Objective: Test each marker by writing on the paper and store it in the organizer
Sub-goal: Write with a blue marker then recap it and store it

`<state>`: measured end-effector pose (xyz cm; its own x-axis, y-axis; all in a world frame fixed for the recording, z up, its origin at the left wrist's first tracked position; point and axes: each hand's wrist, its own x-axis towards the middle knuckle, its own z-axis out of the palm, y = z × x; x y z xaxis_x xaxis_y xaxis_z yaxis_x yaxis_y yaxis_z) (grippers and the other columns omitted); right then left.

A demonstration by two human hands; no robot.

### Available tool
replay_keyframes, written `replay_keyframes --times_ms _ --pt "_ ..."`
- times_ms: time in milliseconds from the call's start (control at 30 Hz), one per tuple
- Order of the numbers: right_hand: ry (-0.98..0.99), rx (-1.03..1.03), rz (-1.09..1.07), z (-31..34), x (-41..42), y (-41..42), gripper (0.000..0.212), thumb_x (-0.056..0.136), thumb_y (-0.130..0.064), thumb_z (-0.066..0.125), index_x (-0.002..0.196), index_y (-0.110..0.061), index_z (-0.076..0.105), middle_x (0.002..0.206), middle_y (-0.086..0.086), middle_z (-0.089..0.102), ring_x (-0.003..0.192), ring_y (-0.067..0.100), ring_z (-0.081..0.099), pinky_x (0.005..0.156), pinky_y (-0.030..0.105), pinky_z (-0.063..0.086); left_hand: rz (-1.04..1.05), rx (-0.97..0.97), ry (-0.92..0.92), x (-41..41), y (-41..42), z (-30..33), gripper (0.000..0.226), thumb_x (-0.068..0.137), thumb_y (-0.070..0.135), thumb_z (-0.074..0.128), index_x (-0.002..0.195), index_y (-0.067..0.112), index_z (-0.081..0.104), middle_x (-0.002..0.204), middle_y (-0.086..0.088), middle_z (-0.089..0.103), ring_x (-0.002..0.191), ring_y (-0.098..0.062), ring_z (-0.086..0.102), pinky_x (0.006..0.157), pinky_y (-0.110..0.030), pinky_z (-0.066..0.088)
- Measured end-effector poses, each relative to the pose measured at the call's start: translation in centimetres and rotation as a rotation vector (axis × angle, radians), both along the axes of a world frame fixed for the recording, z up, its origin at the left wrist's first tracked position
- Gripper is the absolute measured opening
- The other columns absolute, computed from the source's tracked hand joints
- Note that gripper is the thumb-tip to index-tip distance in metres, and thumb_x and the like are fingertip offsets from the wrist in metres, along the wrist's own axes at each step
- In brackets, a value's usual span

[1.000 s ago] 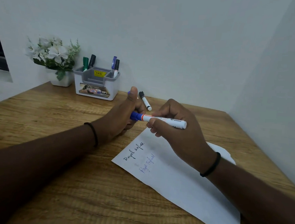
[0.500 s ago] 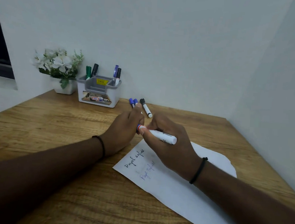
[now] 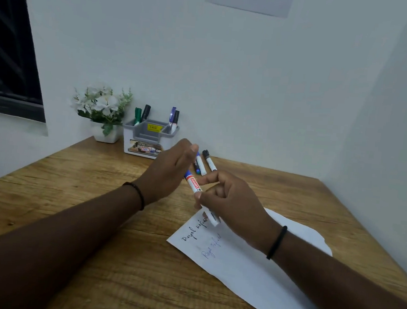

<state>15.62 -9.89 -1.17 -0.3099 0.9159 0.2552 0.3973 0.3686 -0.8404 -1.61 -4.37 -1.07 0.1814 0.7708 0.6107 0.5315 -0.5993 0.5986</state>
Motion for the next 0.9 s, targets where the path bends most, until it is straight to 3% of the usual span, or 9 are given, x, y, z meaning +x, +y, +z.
replay_keyframes --times_ms 100,200,300,367,467,533,633,900 --pt "0.021 -0.096 0.044 1.0 -1.1 0.8 0.021 0.089 -0.012 0.070 0.108 -0.020 0.068 0.082 0.013 0.078 0.079 0.028 0.073 0.072 0.038 0.058 -0.076 -0.094 -0.232 -0.3 0.1 0.7 0.040 0.103 0.037 0.024 0.098 0.004 0.046 0.067 -0.004 0.040 0.047 -0.004 0.037 0.044 -0.015 0.033" --pt "0.003 -0.146 0.072 2.3 -2.3 1.7 0.020 0.087 -0.003 0.067 0.107 -0.009 0.067 0.085 0.016 0.078 0.077 0.028 0.074 0.066 0.034 0.060 -0.156 -0.252 -0.505 -1.2 0.7 0.9 0.046 0.100 0.050 0.023 0.101 0.011 0.048 0.067 -0.012 0.043 0.045 -0.012 0.036 0.038 -0.021 0.028" --pt "0.031 -0.095 0.025 3.4 -3.7 3.4 0.018 0.084 0.002 0.070 0.098 -0.004 0.062 0.083 0.021 0.073 0.068 0.027 0.069 0.061 0.037 0.061 -0.145 -0.322 -0.637 -2.7 1.6 0.9 0.059 0.096 0.059 0.023 0.099 0.009 0.053 0.059 -0.005 0.050 0.041 -0.013 0.039 0.039 -0.019 0.025" --pt "0.063 -0.046 -0.026 3.9 -4.4 4.9 0.029 0.082 0.002 0.072 0.104 -0.007 0.055 0.076 0.015 0.067 0.064 0.026 0.068 0.062 0.043 0.062 -0.058 -0.331 -0.633 -3.9 2.1 0.8 0.055 0.097 0.056 0.029 0.094 0.009 0.056 0.059 -0.003 0.050 0.041 -0.011 0.038 0.037 -0.018 0.025" --pt "0.057 0.033 -0.064 4.7 -5.2 7.3 0.069 0.082 0.002 0.071 0.135 -0.025 0.034 0.075 0.017 0.064 0.059 0.029 0.068 0.052 0.036 0.057 0.104 -0.300 -0.516 -5.7 3.0 0.0 0.040 0.098 0.042 0.043 0.081 0.010 0.059 0.057 -0.001 0.050 0.041 -0.009 0.038 0.037 -0.021 0.029" --pt "0.036 0.104 -0.070 5.4 -5.9 8.8 0.087 0.083 0.003 0.071 0.144 -0.037 0.024 0.076 0.021 0.066 0.062 0.034 0.070 0.059 0.039 0.062 0.167 -0.278 -0.474 -6.6 3.6 -0.5 0.035 0.097 0.034 0.047 0.071 0.014 0.059 0.055 -0.001 0.050 0.039 -0.008 0.038 0.040 -0.023 0.029" --pt "0.018 0.198 -0.116 6.4 -7.1 10.8 0.083 0.082 0.001 0.074 0.143 -0.031 0.028 0.078 0.023 0.065 0.069 0.040 0.071 0.059 0.038 0.063 0.210 -0.268 -0.475 -7.5 4.4 -0.9 0.032 0.095 0.029 0.050 0.068 0.016 0.059 0.054 -0.002 0.050 0.041 -0.010 0.038 0.043 -0.024 0.028" --pt "-0.076 0.516 -0.257 8.1 -10.1 16.7 0.069 0.080 -0.004 0.074 0.134 -0.024 0.035 0.074 0.014 0.067 0.063 0.029 0.069 0.068 0.045 0.061 0.262 -0.319 -0.487 -8.1 6.0 -2.0 0.030 0.092 0.020 0.050 0.064 0.011 0.056 0.049 -0.002 0.045 0.039 -0.011 0.035 0.040 -0.022 0.028"
